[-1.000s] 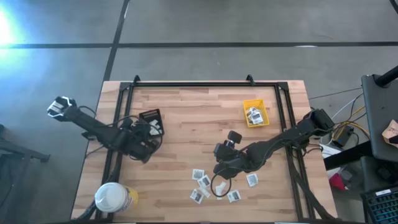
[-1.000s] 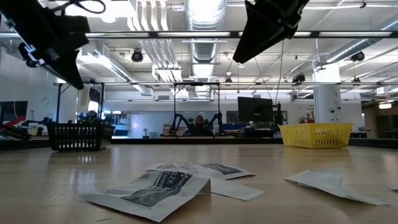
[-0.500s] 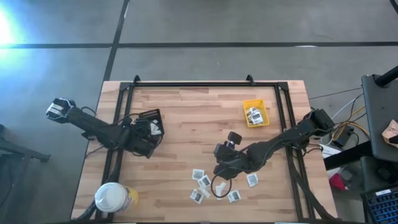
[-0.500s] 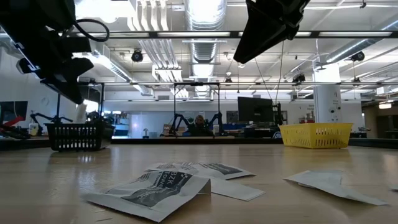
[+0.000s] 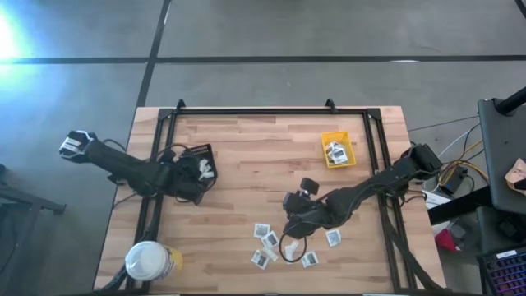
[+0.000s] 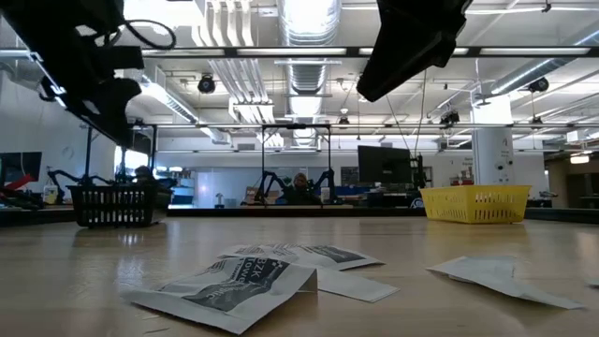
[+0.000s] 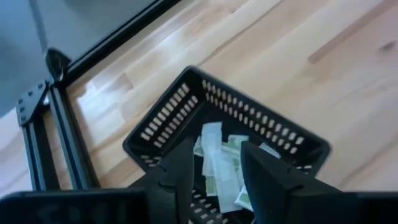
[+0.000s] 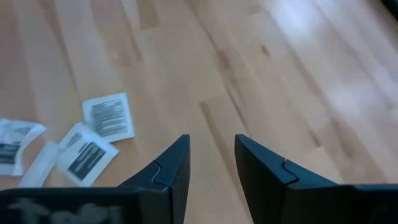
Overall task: Pick & Place First Aid Supplies
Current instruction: Put the black pad into the yellow bin
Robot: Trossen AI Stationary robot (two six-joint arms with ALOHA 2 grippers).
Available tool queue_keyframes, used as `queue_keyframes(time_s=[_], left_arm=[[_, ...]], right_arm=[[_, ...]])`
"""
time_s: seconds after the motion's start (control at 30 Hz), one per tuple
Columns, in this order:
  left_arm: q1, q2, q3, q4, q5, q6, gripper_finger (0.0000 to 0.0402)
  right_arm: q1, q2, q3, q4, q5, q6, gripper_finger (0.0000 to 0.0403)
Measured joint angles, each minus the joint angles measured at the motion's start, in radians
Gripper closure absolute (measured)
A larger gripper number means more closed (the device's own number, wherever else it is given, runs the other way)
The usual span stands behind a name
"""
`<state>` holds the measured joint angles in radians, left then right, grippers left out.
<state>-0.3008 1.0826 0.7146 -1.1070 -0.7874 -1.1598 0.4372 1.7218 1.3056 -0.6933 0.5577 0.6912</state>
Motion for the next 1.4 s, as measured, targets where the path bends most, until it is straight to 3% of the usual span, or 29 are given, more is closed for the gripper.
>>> queue_keyframes(time_s=[0.33, 0.57, 0.83, 1.13, 1.4], left_arm=[[-0.015, -0.004, 0.132, 0.044, 0.002, 0.180, 0.0276], [-0.070, 0.000, 0.132, 0.322, 0.005, 0.381, 0.0278], [-0.146, 0.056, 0.131, 0.561, 0.007, 0.582, 0.0278], [-0.194, 0.177, 0.131, 0.639, 0.007, 0.664, 0.0278], [-0.201, 0.257, 0.130, 0.685, 0.007, 0.667, 0.0278]], right_arm=[[0.060, 0.001, -0.001, -0.014, -0.107, 0.002, 0.0278], [0.137, 0.001, -0.002, -0.154, -0.123, 0.075, 0.0278], [0.245, 0.001, -0.003, -0.259, -0.246, 0.112, 0.0290], [0.391, 0.001, -0.010, -0.298, -0.277, 0.118, 0.0295], [0.458, 0.001, -0.053, -0.295, -0.290, 0.122, 0.0272]])
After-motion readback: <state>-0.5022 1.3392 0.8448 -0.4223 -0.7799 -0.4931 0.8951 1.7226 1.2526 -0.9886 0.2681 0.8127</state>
